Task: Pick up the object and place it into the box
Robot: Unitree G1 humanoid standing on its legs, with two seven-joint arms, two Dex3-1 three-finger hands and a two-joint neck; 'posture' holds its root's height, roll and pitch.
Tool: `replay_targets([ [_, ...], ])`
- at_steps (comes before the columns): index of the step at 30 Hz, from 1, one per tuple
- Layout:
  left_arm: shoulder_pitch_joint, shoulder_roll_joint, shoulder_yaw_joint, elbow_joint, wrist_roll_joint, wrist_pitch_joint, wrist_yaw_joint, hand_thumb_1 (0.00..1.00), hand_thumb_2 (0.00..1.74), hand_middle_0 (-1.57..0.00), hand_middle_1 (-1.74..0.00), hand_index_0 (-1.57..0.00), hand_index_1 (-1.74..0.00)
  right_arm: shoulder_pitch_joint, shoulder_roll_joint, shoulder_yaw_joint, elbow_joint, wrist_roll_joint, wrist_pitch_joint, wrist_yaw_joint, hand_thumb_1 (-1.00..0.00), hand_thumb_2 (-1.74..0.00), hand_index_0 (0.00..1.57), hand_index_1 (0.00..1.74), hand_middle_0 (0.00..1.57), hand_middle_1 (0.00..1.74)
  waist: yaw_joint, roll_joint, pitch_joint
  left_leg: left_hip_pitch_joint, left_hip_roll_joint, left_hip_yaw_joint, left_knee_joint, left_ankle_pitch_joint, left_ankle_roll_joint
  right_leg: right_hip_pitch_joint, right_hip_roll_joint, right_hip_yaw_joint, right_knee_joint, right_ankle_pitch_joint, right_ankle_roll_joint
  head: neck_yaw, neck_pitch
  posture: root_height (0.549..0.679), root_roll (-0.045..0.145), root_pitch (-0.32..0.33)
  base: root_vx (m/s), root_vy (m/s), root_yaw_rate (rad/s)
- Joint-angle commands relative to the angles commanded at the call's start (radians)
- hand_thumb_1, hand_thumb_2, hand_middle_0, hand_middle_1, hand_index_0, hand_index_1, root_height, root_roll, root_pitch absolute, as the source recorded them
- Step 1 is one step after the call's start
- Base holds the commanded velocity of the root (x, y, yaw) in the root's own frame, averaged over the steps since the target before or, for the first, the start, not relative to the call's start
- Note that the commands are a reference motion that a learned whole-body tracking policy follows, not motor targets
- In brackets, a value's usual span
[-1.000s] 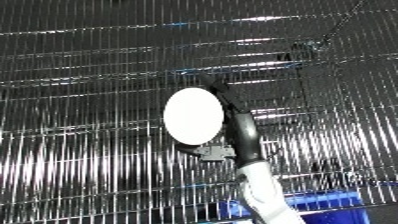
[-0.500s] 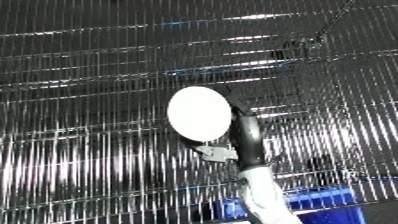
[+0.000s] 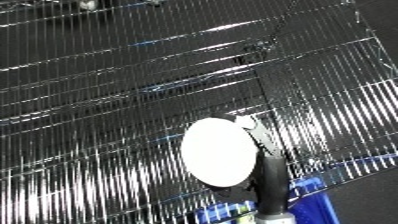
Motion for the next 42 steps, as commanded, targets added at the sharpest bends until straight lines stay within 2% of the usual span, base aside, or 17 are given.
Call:
replay_targets([
  [6,0.015,0.003,0.034,0.011,0.001,0.005,-0.009,1.0,1.74,-1.57,-1.74,-1.57,-1.74,0.122,-0.01,-0.066,-0.046,0.021,-0.04,-0.031,-0.65,-1.13,1.02,1.13,1.02,1.13,-0.037,-0.009,0.0,0.059,0.013,0.019,-0.026,-0.011,-0.0002,0.062,0.0044,0.025,-0.048,0.012,0.009,0.063,-0.044,0.621,0.051,0.114,-0.033,0.026,-0.244],
  [11,0.028,0.002,0.061,0.016,0.004,0.005,-0.018,1.0,1.74,-1.57,-1.74,-1.57,-1.74,0.215,-0.02,-0.112,-0.059,0.023,-0.05,-0.072,-0.65,-1.13,1.02,1.13,1.02,1.13,-0.069,-0.012,-0.001,0.112,0.021,0.04,-0.045,-0.023,0.0039,0.113,0.0072,0.048,-0.082,0.015,0.0118,0.143,-0.074,0.628,0.054,0.095,-0.022,0.05,-0.22],
  [14,0.044,0.0,0.078,0.014,0.004,-0.001,-0.023,1.0,1.74,-1.57,-1.74,-1.57,-1.74,0.284,-0.028,-0.151,-0.056,0.024,-0.074,-0.104,-0.65,-1.13,1.02,1.13,1.02,1.13,-0.093,-0.009,-0.005,0.148,0.023,0.054,-0.063,-0.03,0.0072,0.142,0.0055,0.062,-0.102,0.015,0.0124,0.193,-0.094,0.631,0.058,0.085,-0.001,0.077,-0.195],
  [21,0.071,-0.019,0.106,0.019,-0.026,-0.03,-0.021,1.0,1.74,-1.57,-1.74,-1.57,-1.74,0.405,-0.055,-0.252,-0.029,0.059,-0.114,-0.12,-0.65,-1.13,1.02,1.13,1.02,1.13,-0.168,0.021,-0.021,0.223,0.021,0.097,-0.1,-0.039,0.0084,0.18,0.0032,0.1,-0.143,0.016,0.0116,0.311,-0.203,0.637,0.074,0.07,0.022,0.157,-0.228],
  [24,0.087,-0.038,0.117,0.032,-0.047,-0.054,-0.026,1.0,1.74,-1.57,-1.74,-1.57,-1.74,0.467,-0.059,-0.305,0.018,0.128,-0.162,-0.069,-0.65,-1.13,1.02,1.13,1.02,1.13,-0.209,0.037,-0.024,0.255,0.021,0.122,-0.108,-0.047,0.009,0.194,0.0046,0.12,-0.154,0.012,0.009,0.368,-0.265,0.638,0.082,0.062,0.046,0.16,-0.225],
  [27,0.092,-0.044,0.118,0.035,-0.053,-0.061,-0.026,1.0,1.74,-1.57,-1.74,-1.57,-1.74,0.489,-0.055,-0.323,0.045,0.152,-0.184,-0.05,-0.65,-1.13,1.02,1.13,1.02,1.13,-0.224,0.042,-0.025,0.264,0.02,0.131,-0.108,-0.052,0.0102,0.197,0.0066,0.127,-0.156,0.011,0.0078,0.388,-0.278,0.638,0.085,0.06,0.034,0.119,-0.166],
  [34,0.096,-0.056,0.111,0.043,-0.064,-0.083,-0.023,1.0,1.74,-1.57,-1.74,-1.57,-1.74,0.531,-0.065,-0.353,0.139,0.168,-0.215,-0.057,-0.65,-1.13,1.02,1.13,1.02,1.13,-0.253,0.06,-0.022,0.284,0.009,0.148,-0.113,-0.066,0.0186,0.196,0.017,0.146,-0.158,0.009,0.005,0.445,-0.293,0.637,0.089,0.057,0.001,0.07,-0.083],
  [39,0.089,-0.063,0.101,0.054,-0.075,-0.096,-0.023,1.0,1.74,-1.57,-1.74,-1.57,-1.74,0.528,-0.076,-0.35,0.195,0.221,-0.238,-0.012,-0.4,-0.7,0.63,0.7,0.63,0.7,-0.261,0.074,-0.017,0.292,-0.002,0.153,-0.12,-0.066,0.0205,0.194,0.0216,0.155,-0.164,0.013,0.0048,0.494,-0.284,0.637,0.092,0.057,-0.015,0.053,-0.042],
  [42,0.084,-0.069,0.093,0.061,-0.077,-0.104,-0.024,1.0,1.74,-1.57,-1.74,-1.57,-1.74,0.516,-0.085,-0.344,0.228,0.252,-0.247,0.019,-0.25,-0.44,0.39,0.44,0.39,0.44,-0.262,0.08,-0.015,0.294,-0.006,0.155,-0.121,-0.066,0.0197,0.194,0.0211,0.157,-0.167,0.017,0.0046,0.511,-0.276,0.638,0.094,0.056,-0.022,0.04,-0.031],
])
